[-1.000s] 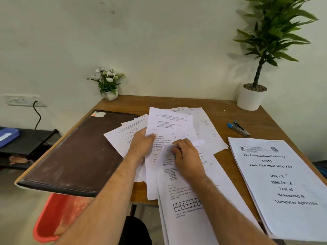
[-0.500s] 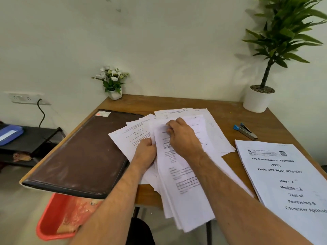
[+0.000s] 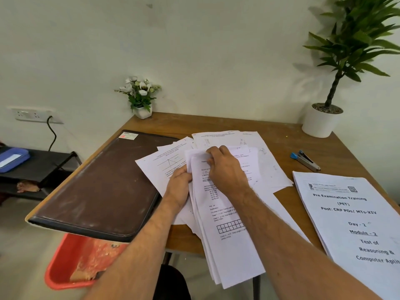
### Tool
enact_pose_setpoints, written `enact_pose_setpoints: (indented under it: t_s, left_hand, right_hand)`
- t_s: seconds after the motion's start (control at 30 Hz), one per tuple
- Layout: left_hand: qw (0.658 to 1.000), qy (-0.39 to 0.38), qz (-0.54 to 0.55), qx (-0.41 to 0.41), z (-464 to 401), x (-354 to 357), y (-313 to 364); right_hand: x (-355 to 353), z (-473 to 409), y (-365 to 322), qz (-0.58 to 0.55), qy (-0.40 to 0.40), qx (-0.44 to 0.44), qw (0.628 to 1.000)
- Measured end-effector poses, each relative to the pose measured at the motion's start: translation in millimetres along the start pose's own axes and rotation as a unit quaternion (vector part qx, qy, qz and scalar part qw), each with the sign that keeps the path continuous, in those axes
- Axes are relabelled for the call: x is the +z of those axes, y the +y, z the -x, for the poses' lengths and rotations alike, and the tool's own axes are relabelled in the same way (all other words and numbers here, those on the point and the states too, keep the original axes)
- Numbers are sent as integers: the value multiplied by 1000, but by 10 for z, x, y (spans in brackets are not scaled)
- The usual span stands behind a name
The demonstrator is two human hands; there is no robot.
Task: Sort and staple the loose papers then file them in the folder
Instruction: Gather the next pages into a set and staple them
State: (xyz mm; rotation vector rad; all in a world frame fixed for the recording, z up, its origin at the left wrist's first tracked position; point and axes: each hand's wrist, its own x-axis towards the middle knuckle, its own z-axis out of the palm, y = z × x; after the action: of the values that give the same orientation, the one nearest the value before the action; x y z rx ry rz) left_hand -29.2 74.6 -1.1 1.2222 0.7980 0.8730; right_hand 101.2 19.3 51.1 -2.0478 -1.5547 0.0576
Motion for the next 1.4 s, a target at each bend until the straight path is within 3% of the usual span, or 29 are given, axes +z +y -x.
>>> enact_pose_setpoints:
  t_s: [0.23,0.4,0.53,0.8,1.07,1.27,1.4]
  left_hand:
    - [999,23,-50,1,-53,-53,-50]
    - [998,-8,-58,30,31,-19,-27]
    - [986,-6,-154,59,31,-14,-60]
    - [975,-20,-214,52,84,-31,-30]
    - [973,-31,-221,52,130,36,-27]
    - [995,72,-63,-11,31,147,155]
    - [984,128,-125,9,-288,201,176]
  right_hand:
    - [-6,-33,-32,-25,1,6,1000]
    - [40,9,-24,-10,-17,1,1000]
    - [92,94,-33,-21,-38,-10,999]
    - [160,228,28,-66,-35,-1,997]
    - [84,241,295,-46,-66,9,997]
    - [34,355,605,-122,9,63,991]
    - [46,346,611,-158,29,66,985]
